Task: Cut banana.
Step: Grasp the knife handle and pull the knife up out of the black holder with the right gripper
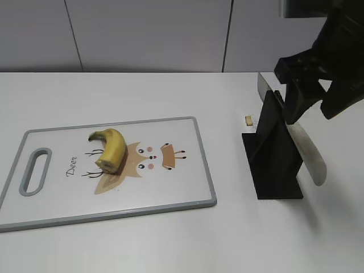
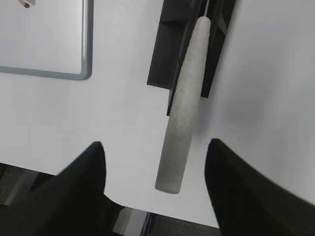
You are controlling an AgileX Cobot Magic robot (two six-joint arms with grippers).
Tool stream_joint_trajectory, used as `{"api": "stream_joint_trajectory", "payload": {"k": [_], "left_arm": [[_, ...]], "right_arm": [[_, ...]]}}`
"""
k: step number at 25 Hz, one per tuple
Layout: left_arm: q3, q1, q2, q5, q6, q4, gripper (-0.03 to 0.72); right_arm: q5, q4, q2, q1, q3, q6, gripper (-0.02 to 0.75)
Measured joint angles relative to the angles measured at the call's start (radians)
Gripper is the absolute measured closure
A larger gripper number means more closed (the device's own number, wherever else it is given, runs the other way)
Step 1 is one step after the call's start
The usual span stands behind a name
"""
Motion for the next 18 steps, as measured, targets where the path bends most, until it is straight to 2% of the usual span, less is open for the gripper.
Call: {"api": "stream_joint_trajectory", "payload": {"k": [8, 18], "left_arm": [[0.000, 0.000, 0.000, 0.000, 0.000, 0.000, 0.135], [0.000, 0.000, 0.000, 0.000, 0.000, 0.000, 0.135]], "right_arm": [[0.000, -0.028, 0.038, 0.000, 0.003, 0.004, 0.247], [0.001, -0.049, 0.067, 0.000, 0.104, 0.005, 0.247]]}}
